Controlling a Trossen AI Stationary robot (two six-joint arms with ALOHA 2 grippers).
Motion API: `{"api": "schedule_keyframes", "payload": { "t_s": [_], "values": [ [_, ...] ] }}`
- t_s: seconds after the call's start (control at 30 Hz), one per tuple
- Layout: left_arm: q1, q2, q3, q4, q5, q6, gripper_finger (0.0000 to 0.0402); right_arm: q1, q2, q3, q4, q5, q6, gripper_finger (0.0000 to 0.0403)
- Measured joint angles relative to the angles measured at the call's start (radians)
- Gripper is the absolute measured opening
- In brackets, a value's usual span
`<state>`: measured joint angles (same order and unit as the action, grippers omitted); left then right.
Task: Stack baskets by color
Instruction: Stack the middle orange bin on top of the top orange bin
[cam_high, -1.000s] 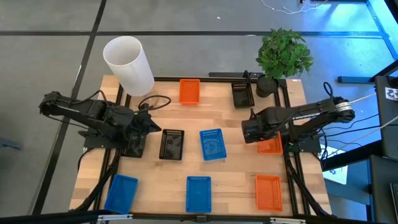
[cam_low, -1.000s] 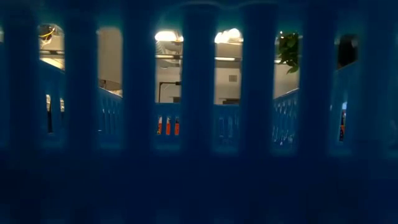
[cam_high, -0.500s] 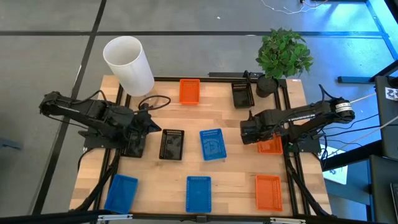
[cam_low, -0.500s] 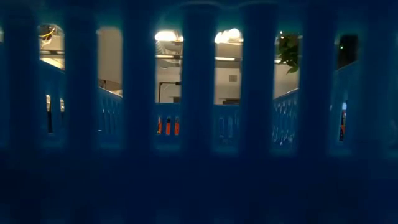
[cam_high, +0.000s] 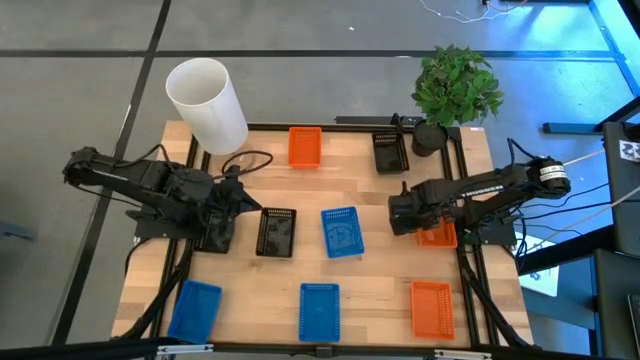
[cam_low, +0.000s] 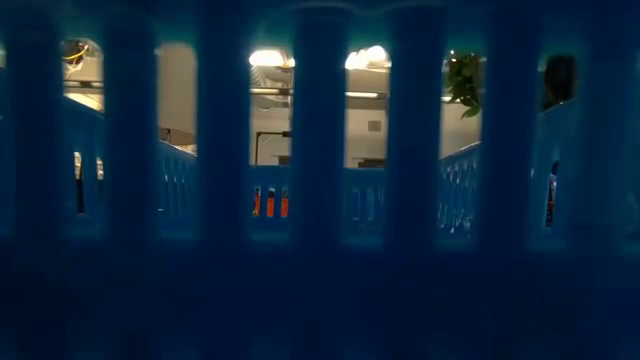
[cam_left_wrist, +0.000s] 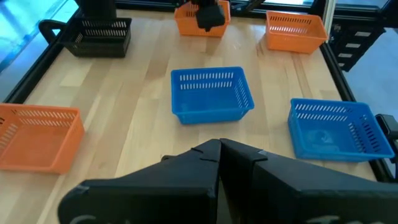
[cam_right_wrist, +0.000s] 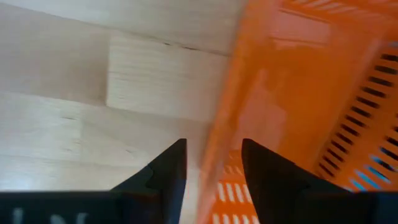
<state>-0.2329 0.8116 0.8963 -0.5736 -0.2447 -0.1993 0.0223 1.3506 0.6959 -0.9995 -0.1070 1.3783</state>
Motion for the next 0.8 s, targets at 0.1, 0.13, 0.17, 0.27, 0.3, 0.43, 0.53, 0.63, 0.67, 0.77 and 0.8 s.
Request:
{"api": "schedule_keyframes", "payload": {
  "t_s": [0.1,0.13,0.17,0.27,0.3,0.43,0.53,0.63,0.67,0.77,0.8],
  "values": [
    [0.0,0.0,0.0,0.0,0.0,0.0,0.0,0.0,0.0,-0.022,0.058,0.006,-0.004,0.0106],
    [0.0,0.0,0.0,0.0,0.0,0.0,0.0,0.0,0.0,-0.029,0.078,0.007,-0.013,0.0085],
    [0.0,0.0,0.0,0.0,0.0,0.0,0.0,0.0,0.0,-0.035,0.094,0.008,-0.028,0.0063],
    [0.0,0.0,0.0,0.0,-0.001,0.0,0.0,0.0,-0.001,-0.045,0.126,0.019,-0.057,0.0012],
    [0.0,0.0,0.0,-0.001,-0.001,0.0,0.0,0.0,-0.001,-0.045,0.128,0.024,-0.061,0.0011],
    [0.0,0.0,0.0,-0.001,-0.008,0.0,0.0,0.0,0.0,-0.013,0.132,0.077,-0.101,0.0004],
    [0.0,0.0,0.0,-0.001,-0.008,0.0,0.0,-0.006,0.0,0.032,0.138,0.091,-0.127,0.0003],
    [0.0,0.0,0.0,-0.001,-0.008,0.0,0.0,-0.011,0.0,0.094,0.141,0.101,-0.181,0.0002],
    [0.0,0.0,0.0,-0.001,-0.008,0.0,0.0,-0.012,0.0,0.118,0.14,0.114,-0.2,0.0002],
    [0.0,0.0,0.0,-0.001,-0.008,0.0,0.0,-0.012,0.0,0.196,0.138,0.149,-0.259,0.0002],
    [0.0,0.0,0.0,-0.001,-0.008,0.0,0.0,-0.012,0.0,0.221,0.139,0.164,-0.279,0.0002]
  ]
}}
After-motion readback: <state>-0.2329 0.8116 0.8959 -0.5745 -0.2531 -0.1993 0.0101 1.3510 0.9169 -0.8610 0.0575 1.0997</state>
